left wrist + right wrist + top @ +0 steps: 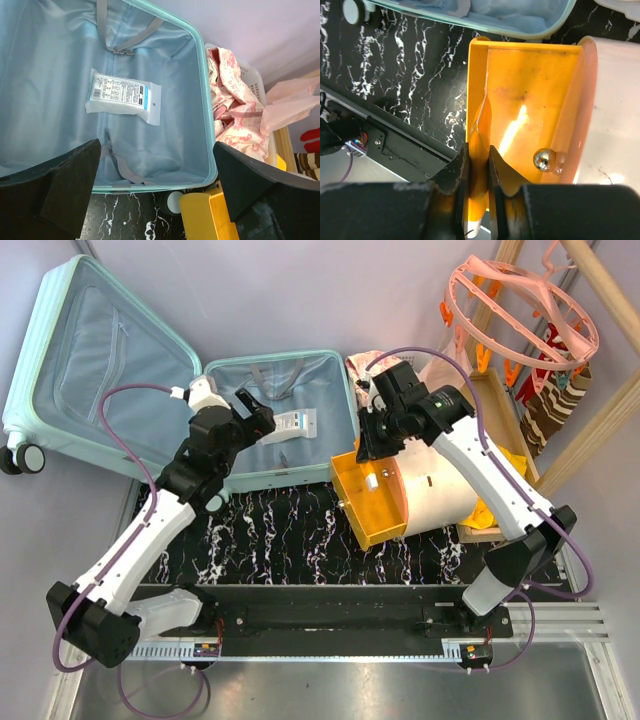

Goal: Open, take out, and arrange the luggage
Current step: Place the personal item in the drawer.

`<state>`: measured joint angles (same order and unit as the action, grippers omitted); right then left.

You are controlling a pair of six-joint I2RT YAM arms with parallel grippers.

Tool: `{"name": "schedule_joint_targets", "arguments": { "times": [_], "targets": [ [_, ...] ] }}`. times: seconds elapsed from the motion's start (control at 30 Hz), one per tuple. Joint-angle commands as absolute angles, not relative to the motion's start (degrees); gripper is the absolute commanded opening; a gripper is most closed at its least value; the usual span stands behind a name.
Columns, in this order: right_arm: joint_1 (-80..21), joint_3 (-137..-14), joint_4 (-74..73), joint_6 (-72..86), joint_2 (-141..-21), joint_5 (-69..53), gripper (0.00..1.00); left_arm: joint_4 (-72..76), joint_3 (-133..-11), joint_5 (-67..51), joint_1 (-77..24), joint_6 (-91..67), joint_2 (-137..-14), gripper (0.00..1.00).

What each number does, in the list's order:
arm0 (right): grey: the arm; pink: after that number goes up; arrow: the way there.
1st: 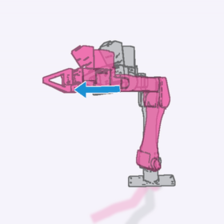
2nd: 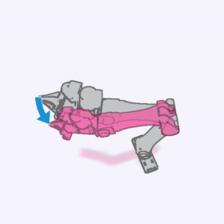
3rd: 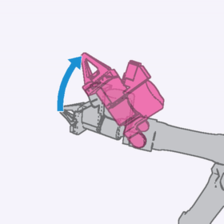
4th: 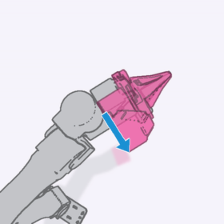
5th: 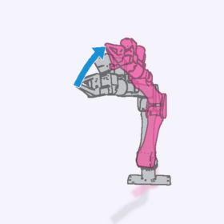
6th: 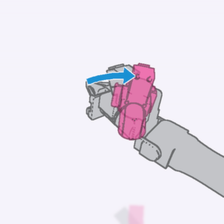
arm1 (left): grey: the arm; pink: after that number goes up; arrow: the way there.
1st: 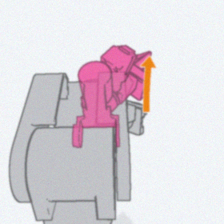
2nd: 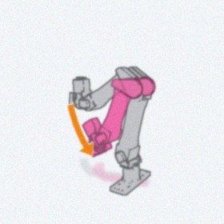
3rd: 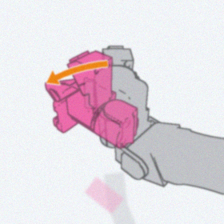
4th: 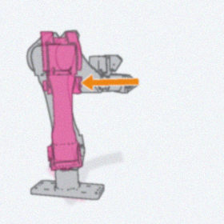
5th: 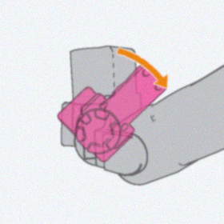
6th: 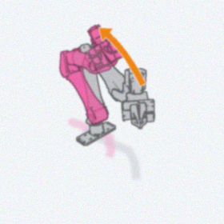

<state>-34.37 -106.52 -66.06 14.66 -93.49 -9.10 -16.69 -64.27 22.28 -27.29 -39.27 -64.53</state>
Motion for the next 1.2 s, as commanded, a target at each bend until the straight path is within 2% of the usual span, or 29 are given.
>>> {"name": "schedule_joint_targets", "arguments": {
  "times": [0.0, 0.07, 0.2, 0.3, 0.5, 0.93, 1.17],
  "targets": [
    [-36.4, -111.0, -70.2, 16.2, -95.9, -4.0, 0.11, -15.5, -63.4, 16.5, -22.3, -45.6, -65.1, 0.99],
    [-38.1, -111.8, -71.6, 16.3, -97.3, -2.0, 0.13, -16.8, -63.3, 15.3, -21.1, -47.8, -65.3, 0.99],
    [-39.9, -110.0, -71.9, 16.5, -98.4, -0.4, 0.13, -10.7, -60.7, 17.1, -20.9, -41.4, -62.8, 0.99],
    [-40.8, -109.4, -71.7, 17.5, -99.2, 3.2, 0.13, -12.1, -61.9, 17.1, -20.2, -39.8, -64.0, 0.99],
    [-41.4, -109.5, -73.4, 19.0, -101.0, 8.3, 0.17, -13.3, -63.8, 11.6, -19.4, -42.6, -67.4, 0.99],
    [-41.8, -109.1, -75.0, 17.1, -102.9, 7.6, 0.44, -11.3, -63.6, 10.4, -18.5, -42.1, -68.8, 0.99],
    [-41.9, -110.4, -73.6, 15.3, -102.4, 6.8, 0.44, -11.2, -63.7, 10.2, -18.5, -41.4, -69.0, 0.99]
  ]
}}
